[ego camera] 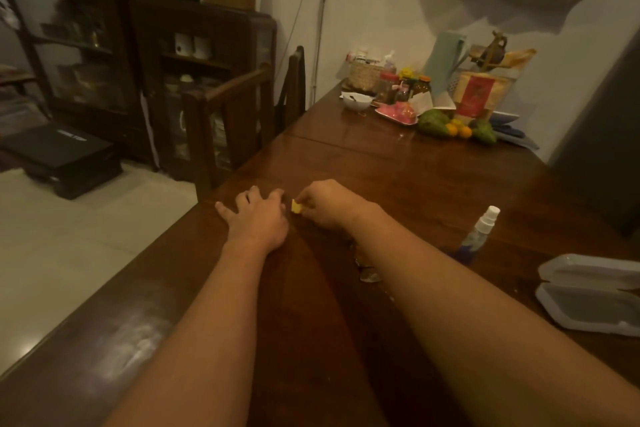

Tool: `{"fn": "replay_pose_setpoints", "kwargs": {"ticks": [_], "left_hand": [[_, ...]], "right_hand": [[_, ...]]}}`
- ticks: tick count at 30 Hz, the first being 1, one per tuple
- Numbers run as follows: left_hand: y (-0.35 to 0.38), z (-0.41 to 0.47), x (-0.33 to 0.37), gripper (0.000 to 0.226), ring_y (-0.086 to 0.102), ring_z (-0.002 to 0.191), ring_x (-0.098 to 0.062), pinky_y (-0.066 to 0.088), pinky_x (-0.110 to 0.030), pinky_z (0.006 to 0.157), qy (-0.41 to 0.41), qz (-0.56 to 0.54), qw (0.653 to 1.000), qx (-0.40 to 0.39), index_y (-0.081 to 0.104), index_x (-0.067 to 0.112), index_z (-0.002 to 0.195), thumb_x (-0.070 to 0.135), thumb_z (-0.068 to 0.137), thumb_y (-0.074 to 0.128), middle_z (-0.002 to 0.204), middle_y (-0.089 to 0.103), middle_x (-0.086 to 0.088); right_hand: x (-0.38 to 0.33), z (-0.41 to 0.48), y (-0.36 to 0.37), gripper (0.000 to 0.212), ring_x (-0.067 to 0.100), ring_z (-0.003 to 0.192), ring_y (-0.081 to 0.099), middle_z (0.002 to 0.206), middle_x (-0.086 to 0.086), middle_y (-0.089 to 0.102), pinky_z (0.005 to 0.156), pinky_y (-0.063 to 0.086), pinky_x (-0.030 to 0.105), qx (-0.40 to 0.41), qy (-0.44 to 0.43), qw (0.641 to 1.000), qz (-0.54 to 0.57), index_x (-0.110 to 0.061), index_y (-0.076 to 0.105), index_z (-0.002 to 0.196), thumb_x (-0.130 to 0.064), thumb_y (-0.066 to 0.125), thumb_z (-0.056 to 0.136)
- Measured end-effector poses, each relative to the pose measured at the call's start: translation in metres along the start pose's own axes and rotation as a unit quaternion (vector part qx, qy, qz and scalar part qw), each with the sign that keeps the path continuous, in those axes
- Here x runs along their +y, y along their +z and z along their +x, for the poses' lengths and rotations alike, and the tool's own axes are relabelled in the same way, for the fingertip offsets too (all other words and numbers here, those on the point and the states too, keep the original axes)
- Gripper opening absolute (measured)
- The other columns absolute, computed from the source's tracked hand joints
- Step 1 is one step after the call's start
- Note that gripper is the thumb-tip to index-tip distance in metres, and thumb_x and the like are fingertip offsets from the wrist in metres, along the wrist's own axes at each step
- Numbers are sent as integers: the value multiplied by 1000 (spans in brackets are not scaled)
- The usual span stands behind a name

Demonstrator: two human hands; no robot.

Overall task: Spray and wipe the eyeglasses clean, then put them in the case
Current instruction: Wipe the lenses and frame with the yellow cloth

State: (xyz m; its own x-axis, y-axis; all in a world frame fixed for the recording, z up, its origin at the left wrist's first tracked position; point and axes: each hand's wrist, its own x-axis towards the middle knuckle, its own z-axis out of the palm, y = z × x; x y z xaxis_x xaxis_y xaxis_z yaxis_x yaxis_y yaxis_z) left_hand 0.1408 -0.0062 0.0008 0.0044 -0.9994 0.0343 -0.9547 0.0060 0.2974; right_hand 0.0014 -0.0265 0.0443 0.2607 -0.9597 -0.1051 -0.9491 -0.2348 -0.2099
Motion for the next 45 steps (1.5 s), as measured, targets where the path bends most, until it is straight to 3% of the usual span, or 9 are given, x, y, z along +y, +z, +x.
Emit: {"fn": "replay_pose_setpoints", "kwargs": {"ticks": [7, 10, 14, 23, 31, 36, 40, 43, 45], "left_hand": [[-1, 2, -1, 45, 16, 145, -37, 3, -70, 112, 0, -13, 1000, 2, 33, 34, 147, 38, 102, 33, 158, 24, -14], [-3, 0, -1, 46, 18, 145, -37, 4, -70, 112, 2, -16, 1000, 1, 34, 34, 147, 39, 102, 34, 157, 25, -14], [-4, 0, -1, 45, 20, 144, -37, 5, -70, 112, 0, -18, 1000, 0, 35, 36, 146, 40, 101, 35, 157, 27, -13], [-7, 3, -1, 41, 20, 144, -39, 5, -70, 111, -2, -36, 999, -31, 42, 40, 140, 39, 99, 43, 156, 29, -12], [-12, -9, 20, 30, 35, 133, -35, 29, -53, 110, 62, -32, 996, -53, 54, 43, 124, 43, 94, 52, 135, 54, -6], [-8, -24, 50, 23, 28, 141, -27, 21, -43, 113, 181, -98, 978, 26, 58, 45, 114, 36, 94, 55, 117, 64, 7], [-8, -41, 75, 18, 20, 141, -21, 19, -38, 113, 256, -148, 953, 61, 63, 43, 104, 30, 94, 56, 98, 63, 20], [-8, -53, 88, 15, 18, 139, -15, 18, -33, 109, 302, -157, 938, 68, 65, 41, 103, 30, 95, 58, 90, 60, 25], [-9, -59, 93, 14, 18, 139, -16, 25, -39, 109, 307, -165, 936, 41, 66, 42, 104, 34, 95, 57, 91, 53, 32]], "right_hand": [[6, -1, -5, 27, 16, 100, 62, 123, 2, 65, 70, 47, 24, 30, -6, 997, 72, -23, 71, 118, -12, 64, 95], [9, -10, -23, 24, 8, 92, 59, 112, 2, 70, 61, 44, 12, 86, -11, 985, 149, -21, 74, 111, -11, 70, 90], [14, -32, -54, 25, 7, 85, 65, 98, -6, 69, 59, 52, 19, 120, -13, 956, 266, -26, 71, 106, -7, 69, 90], [46, -124, -83, 24, -11, 61, 61, 91, -3, 73, 47, 41, 7, 181, -15, 941, 287, -29, 71, 105, -9, 69, 92], [87, -203, -54, 18, 6, 57, 58, 86, 4, 74, 48, 47, 19, 136, 59, 940, 308, -29, 74, 97, -13, 69, 92], [106, -223, -23, 8, 4, 83, 65, 98, -5, 70, 59, 51, 17, 110, 125, 937, 308, -31, 72, 98, -27, 71, 91], [110, -232, -6, 41, 7, 102, 59, 114, -13, 59, 82, 56, 28, 71, 139, 953, 261, -34, 65, 119, -36, 80, 81], [104, -238, 1, 56, 9, 114, 52, 121, -16, 55, 89, 46, 28, 57, 109, 981, 151, -42, 54, 133, -45, 77, 82], [101, -241, 5, 62, 15, 125, 49, 136, -10, 53, 98, 44, 36, 48, 92, 988, 116, -42, 42, 142, -49, 70, 87]]}}
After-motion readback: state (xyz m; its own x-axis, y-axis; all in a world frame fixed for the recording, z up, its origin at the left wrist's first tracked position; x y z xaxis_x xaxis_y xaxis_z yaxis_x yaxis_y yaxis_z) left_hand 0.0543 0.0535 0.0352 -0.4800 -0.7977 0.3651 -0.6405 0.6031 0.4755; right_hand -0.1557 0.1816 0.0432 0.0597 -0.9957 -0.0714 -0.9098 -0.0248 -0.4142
